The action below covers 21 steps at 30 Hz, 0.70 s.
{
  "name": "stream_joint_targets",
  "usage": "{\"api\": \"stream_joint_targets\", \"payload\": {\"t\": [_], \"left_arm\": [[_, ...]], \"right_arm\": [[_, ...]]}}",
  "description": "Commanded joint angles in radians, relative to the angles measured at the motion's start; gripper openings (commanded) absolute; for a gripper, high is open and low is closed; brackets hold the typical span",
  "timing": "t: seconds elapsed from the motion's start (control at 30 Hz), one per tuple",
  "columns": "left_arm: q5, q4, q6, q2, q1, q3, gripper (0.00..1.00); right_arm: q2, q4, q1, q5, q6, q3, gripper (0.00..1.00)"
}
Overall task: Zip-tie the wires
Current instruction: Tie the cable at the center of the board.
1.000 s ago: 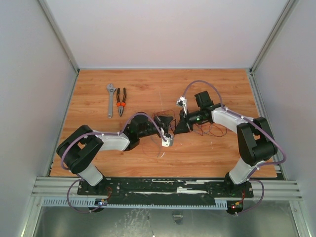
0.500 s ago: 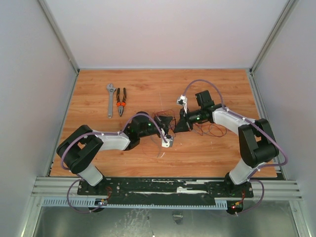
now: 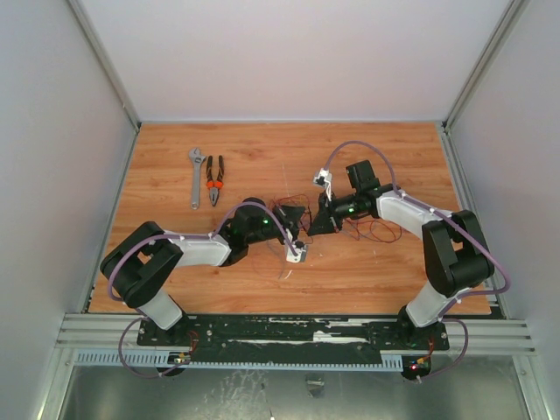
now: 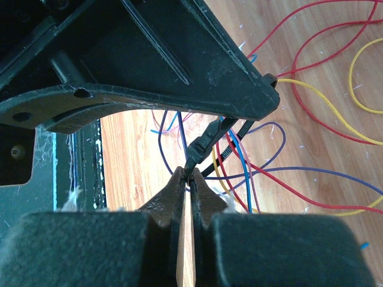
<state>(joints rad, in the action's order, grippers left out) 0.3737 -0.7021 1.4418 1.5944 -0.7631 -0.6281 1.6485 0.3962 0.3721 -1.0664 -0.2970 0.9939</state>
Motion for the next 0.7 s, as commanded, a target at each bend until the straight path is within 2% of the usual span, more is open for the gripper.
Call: {"api": "stream_joint_targets", "payload": {"t": [0.0, 0.67], "left_arm": [[-0.025, 0.029, 0.066, -0.014, -0.012, -0.013, 0.00], [-0.046, 0.043, 0.123, 0.007, -0.037, -0.014, 0.00]], "right_arm": [[0.010, 0.011, -0.007, 0.002, -0.002, 0.026, 0.00], [0.004, -0.051, -0.018, 0.026, 0.070, 0.030, 0.00]]}}
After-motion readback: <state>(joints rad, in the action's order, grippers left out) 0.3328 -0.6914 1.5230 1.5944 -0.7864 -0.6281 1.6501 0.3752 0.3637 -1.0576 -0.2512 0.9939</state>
